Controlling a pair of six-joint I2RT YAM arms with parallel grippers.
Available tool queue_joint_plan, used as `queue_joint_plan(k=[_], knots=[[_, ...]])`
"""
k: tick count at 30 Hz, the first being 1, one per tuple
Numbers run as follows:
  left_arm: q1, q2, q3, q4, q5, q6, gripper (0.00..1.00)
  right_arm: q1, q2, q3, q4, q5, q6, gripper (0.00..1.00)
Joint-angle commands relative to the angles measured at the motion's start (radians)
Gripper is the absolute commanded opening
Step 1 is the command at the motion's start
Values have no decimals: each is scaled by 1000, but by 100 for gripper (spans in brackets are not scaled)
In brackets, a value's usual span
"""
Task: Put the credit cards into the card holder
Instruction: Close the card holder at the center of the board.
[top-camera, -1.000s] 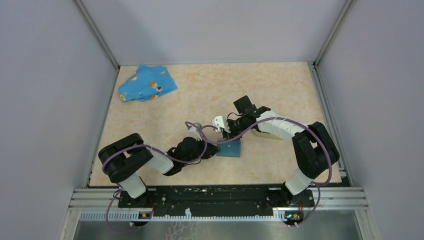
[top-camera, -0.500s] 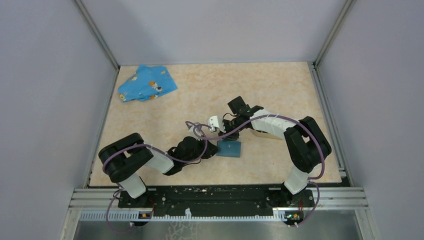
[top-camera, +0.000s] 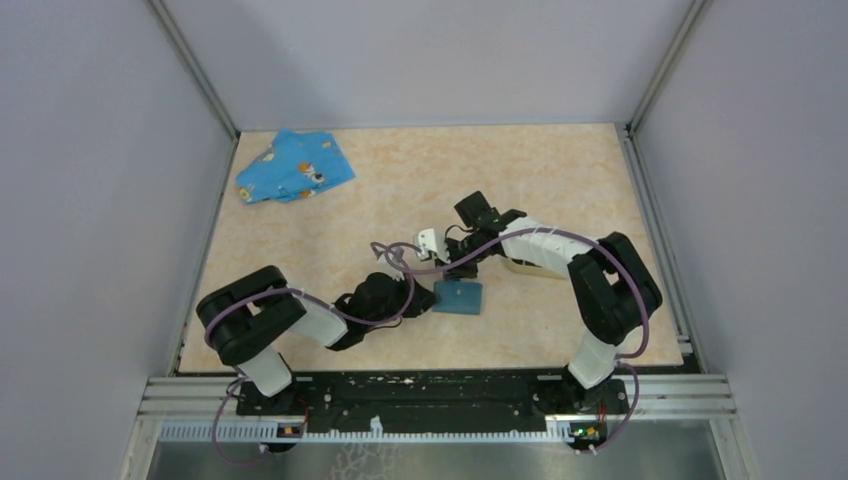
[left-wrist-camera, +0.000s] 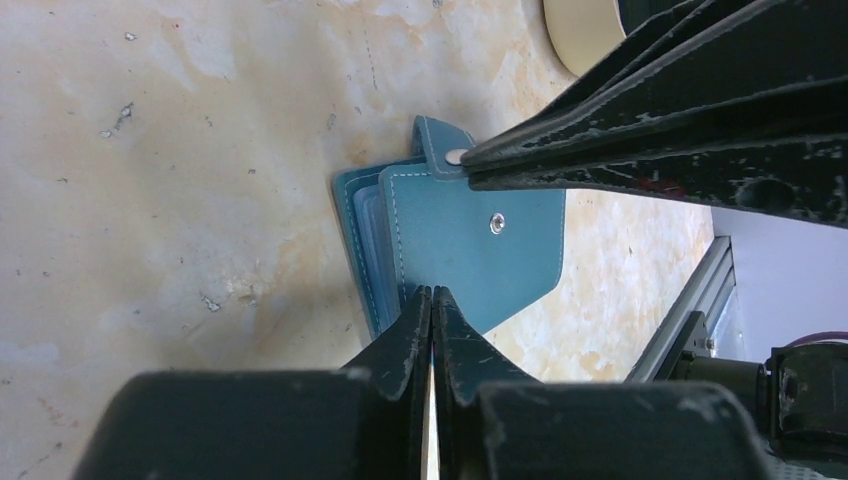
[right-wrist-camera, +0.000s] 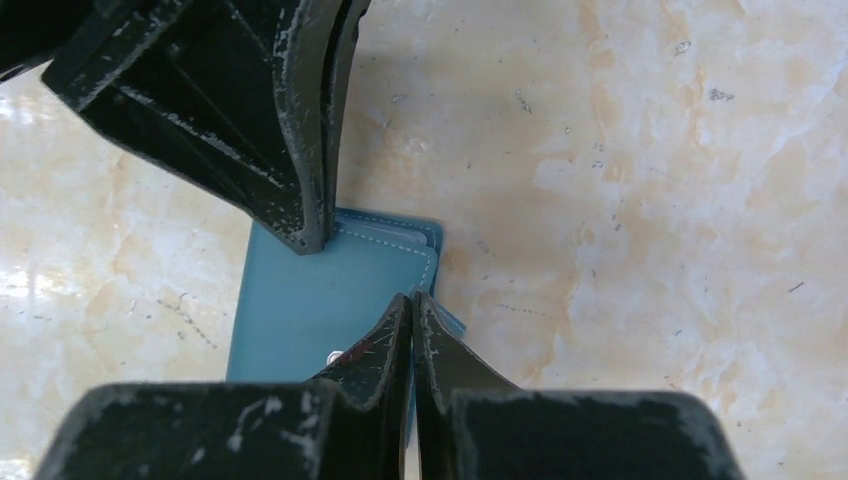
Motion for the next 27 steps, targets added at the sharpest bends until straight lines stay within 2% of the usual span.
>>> queue_joint_plan(k=[1, 9, 12, 21, 27], knots=[[-1, -19, 2, -90, 28, -10, 5, -29, -74, 11, -44, -100, 37, 0], [-1, -112, 31, -119, 72, -8, 7, -69, -157, -95, 12, -124, 116, 0], [-1, -116, 56, -126, 128, -21, 8, -72, -186, -141, 62, -117, 142, 0], [-1, -10, 143, -126, 156, -37, 8, -81, -221, -208, 172, -104, 222, 0], [-1, 91, 170, -174, 91, -59, 0, -97, -244, -218, 164, -109, 248, 0]])
